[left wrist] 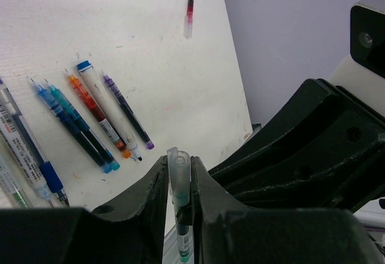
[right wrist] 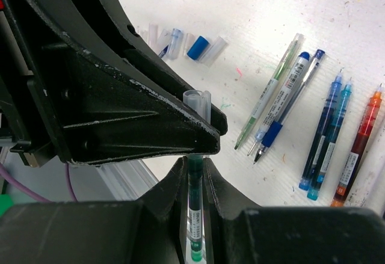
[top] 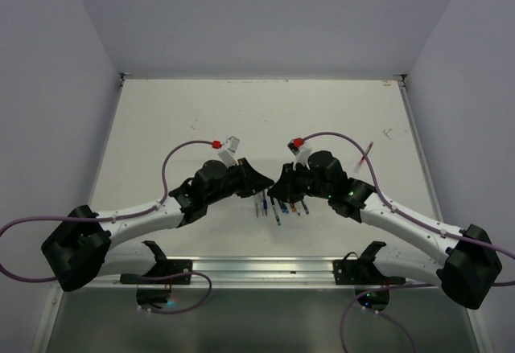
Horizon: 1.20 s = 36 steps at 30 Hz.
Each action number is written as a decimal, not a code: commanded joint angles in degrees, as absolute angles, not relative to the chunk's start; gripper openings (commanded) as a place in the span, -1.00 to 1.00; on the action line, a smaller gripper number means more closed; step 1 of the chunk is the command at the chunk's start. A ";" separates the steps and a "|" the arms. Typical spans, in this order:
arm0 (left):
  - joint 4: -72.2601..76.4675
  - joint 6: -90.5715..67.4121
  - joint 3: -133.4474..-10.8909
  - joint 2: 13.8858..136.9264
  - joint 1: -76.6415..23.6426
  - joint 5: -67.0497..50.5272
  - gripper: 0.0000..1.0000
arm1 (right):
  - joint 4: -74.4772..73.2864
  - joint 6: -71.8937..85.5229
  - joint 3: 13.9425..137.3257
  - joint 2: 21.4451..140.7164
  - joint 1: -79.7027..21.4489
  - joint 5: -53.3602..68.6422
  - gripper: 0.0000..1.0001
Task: Open the pen caps
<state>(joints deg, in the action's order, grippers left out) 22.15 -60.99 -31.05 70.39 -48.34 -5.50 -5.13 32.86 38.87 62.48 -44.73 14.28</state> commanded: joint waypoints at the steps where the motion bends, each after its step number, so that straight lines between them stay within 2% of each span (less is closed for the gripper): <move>1: 25.93 -62.31 -30.41 70.49 -48.52 -6.86 -0.57 | -1.93 33.75 38.41 61.78 -45.00 12.83 -1.00; 3: 25.84 -62.23 -30.41 70.40 -48.52 -7.21 -0.66 | -1.93 33.84 38.41 61.96 -45.09 13.09 -1.00; 6: 25.23 -62.23 -30.67 70.22 -48.52 -6.77 -1.00 | -2.11 33.66 38.32 62.05 -45.44 13.18 -1.00; 8: 24.53 -62.31 -30.94 70.14 -48.52 -6.24 -1.00 | -2.63 33.40 38.32 62.14 -45.44 13.10 -1.00; 9: 24.52 -62.40 -30.76 69.88 -48.52 -6.15 -1.00 | -2.81 33.40 38.23 62.14 -45.53 13.01 -0.91; 10: 24.52 -62.75 -30.76 69.61 -48.52 -5.63 -1.00 | -2.81 33.31 37.88 62.14 -45.53 12.92 -0.77; 11: 24.35 -62.93 -30.41 69.52 -48.52 -5.36 -1.00 | -2.90 33.22 37.71 62.23 -45.61 12.83 -0.52; 13: 24.26 -63.28 -30.24 68.73 -48.52 -4.75 -1.00 | -2.81 33.14 37.18 62.40 -45.70 12.75 -0.38; 17: 23.73 -63.72 -29.62 67.59 -48.52 -3.52 -1.00 | -1.94 33.57 35.95 63.80 -46.32 12.83 -0.33; 20: 23.91 -63.98 -29.62 67.32 -48.52 -3.43 -1.00 | -0.88 33.75 35.42 64.42 -46.84 12.48 -0.36; 22: 23.99 -64.07 -29.71 67.50 -48.52 -3.43 -1.00 | -0.44 33.75 35.33 65.04 -46.93 12.65 -0.61; 23: 23.91 -64.25 -29.71 67.50 -48.52 -3.25 -1.00 | -0.35 33.92 35.33 65.13 -47.11 13.00 -0.93; 24: 23.91 -64.42 -29.62 67.50 -48.52 -2.73 -1.00 | -0.35 34.01 35.33 65.30 -47.28 13.01 -1.00; 29: 16.90 -64.34 -32.86 67.94 -48.52 3.15 -1.00 | -2.89 33.49 35.68 65.74 -50.17 9.24 -1.00; 36: 1.95 -62.85 -43.92 71.53 -47.03 16.95 -1.00 | -10.71 33.05 37.53 69.25 -57.64 -7.44 -1.00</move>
<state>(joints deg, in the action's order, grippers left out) 6.94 -63.46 -36.32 70.06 -49.21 5.76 -2.48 33.85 36.58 66.78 -53.71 2.59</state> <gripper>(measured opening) 0.150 0.066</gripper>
